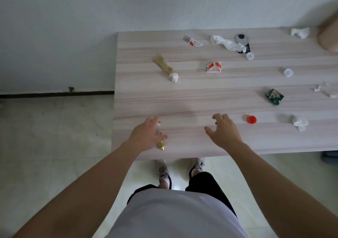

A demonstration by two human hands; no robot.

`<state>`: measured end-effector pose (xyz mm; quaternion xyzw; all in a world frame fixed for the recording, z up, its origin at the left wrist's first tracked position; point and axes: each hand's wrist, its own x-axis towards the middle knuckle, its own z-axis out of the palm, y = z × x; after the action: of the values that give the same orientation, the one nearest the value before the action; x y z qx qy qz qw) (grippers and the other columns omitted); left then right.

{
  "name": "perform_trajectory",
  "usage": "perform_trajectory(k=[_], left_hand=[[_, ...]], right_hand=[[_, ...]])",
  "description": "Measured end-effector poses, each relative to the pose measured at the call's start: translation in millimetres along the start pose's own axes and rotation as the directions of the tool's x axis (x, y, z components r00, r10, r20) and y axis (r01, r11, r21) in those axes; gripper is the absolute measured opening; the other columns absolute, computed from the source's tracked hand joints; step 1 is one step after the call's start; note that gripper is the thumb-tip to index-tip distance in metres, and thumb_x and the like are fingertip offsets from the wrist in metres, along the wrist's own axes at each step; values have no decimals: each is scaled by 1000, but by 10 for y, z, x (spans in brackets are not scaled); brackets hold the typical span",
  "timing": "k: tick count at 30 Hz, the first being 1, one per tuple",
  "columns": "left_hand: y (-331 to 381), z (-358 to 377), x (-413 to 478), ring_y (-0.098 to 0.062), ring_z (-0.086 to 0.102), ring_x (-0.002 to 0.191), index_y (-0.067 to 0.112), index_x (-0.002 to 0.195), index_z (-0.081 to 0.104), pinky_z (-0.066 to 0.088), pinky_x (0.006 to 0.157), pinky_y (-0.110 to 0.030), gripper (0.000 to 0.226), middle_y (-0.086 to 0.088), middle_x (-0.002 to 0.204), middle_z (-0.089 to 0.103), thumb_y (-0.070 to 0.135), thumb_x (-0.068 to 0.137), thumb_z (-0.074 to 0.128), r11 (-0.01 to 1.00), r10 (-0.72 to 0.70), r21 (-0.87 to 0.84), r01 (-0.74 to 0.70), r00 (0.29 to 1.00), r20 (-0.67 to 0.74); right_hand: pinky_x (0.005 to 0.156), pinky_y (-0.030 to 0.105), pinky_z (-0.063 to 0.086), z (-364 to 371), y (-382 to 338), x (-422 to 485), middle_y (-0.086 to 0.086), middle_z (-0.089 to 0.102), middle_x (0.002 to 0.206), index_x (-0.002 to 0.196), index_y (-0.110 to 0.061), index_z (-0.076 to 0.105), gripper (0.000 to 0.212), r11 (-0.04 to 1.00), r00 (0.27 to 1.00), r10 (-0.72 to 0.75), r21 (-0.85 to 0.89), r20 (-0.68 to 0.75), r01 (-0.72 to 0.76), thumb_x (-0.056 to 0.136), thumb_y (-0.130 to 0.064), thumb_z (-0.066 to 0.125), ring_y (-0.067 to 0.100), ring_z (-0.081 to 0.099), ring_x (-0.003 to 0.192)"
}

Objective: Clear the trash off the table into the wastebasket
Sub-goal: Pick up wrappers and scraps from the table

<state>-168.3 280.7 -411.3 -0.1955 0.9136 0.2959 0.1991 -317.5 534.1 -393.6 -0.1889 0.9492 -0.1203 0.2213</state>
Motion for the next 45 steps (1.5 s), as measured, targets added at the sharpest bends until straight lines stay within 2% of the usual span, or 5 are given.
perform_trajectory(k=[8,15,21,38,45], left_hand=[[140,325,-119,-24,57,106,22,120,41,45,83,-37,65,-1,126,51,50,70,72,994,-108,9,108,994,28],[403,551,-48,-28,58,106,15,117,47,48,84,-39,38,-6,123,55,25,84,63,991,-132,-14,132,990,-55],[676,649,148,-33,57,90,10,105,50,39,70,-34,15,-10,104,60,16,92,52,990,-134,24,138,983,-126],[1163,677,349,-29,57,81,12,92,55,37,67,-32,20,-9,89,62,26,98,42,984,-173,-18,175,946,-272],[1167,408,365,-24,50,80,13,86,56,38,71,-33,13,-4,87,55,25,91,55,985,-162,-95,141,949,-269]], right_hand=[[88,40,47,-132,443,27,14,49,121,131,-10,43,62,999,999,41,11,-8,-41,84,-43,66,31,51,108],[95,44,42,-373,1033,210,20,46,122,133,-6,38,67,991,989,132,-26,-70,-134,85,-43,66,36,47,109],[89,43,43,-452,1383,353,20,46,119,128,-6,40,63,979,981,195,-54,-20,-196,86,-46,64,35,47,105],[66,40,54,-616,1397,522,5,57,77,87,-13,50,22,999,990,27,37,136,-33,83,-33,59,22,57,70],[62,36,49,-791,1148,615,4,48,87,83,-15,48,12,998,991,-60,29,123,57,77,-16,58,23,50,70]])
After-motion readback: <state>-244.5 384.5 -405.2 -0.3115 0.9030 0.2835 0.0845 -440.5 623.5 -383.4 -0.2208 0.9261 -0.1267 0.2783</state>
